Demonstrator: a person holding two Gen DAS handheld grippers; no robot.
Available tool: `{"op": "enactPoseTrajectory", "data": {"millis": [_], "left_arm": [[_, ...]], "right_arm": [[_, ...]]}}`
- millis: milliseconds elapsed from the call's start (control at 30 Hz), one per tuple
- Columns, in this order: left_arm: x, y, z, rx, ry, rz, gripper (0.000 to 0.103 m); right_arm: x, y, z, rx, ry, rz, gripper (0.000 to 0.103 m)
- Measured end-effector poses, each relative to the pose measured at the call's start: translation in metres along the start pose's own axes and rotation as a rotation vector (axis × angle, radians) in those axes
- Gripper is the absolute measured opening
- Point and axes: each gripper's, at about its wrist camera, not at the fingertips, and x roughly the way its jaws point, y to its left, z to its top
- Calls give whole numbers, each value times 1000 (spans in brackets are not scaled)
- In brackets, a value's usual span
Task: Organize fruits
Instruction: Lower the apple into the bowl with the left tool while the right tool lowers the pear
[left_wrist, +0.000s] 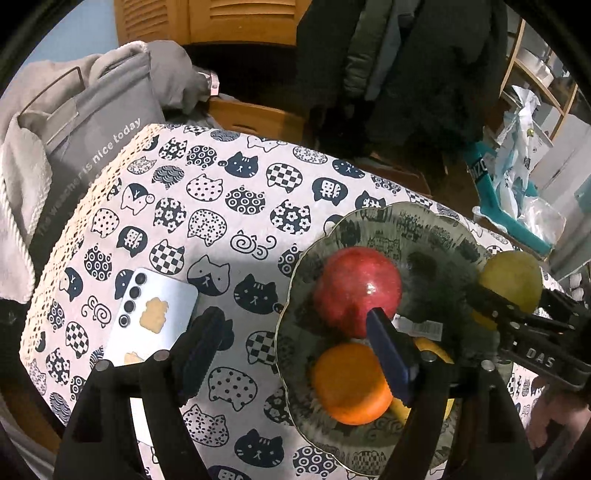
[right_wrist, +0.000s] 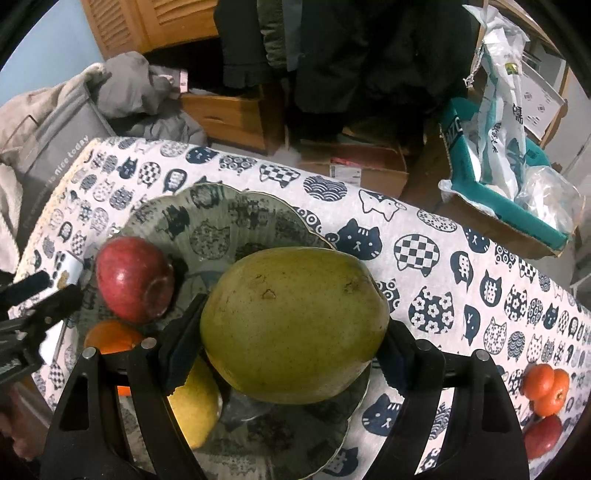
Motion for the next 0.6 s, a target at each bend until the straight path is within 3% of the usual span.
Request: {"op": "enactPoseTrajectory", "data": {"millis": [600], "left_arm": [[3,3,-7,2,22,-1,80]], "right_arm": [[33,30,-4,-51,110,39,82]]}}
